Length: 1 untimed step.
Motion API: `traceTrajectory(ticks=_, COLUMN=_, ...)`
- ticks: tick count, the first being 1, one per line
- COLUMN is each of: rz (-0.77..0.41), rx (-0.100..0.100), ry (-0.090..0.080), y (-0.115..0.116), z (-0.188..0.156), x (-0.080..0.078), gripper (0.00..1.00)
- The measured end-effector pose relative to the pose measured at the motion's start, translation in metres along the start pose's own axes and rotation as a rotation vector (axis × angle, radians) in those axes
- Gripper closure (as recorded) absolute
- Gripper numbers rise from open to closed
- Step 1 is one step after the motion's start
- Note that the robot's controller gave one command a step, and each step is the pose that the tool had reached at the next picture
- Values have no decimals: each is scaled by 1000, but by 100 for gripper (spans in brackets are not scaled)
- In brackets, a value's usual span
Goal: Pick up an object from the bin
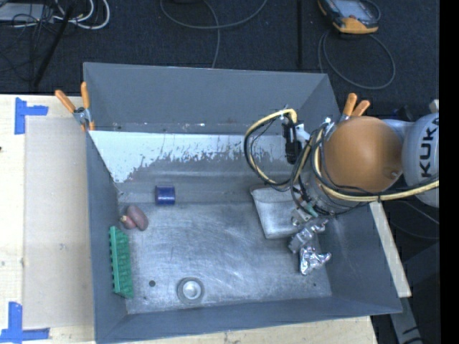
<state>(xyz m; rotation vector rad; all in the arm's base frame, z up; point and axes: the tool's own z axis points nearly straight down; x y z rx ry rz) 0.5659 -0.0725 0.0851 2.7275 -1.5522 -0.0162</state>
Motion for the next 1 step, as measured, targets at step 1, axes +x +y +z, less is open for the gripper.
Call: traceTrajectory(ticks=1, rz=5, rx=13, ry=9, y=-1, z=-104, x=-1, gripper=100)
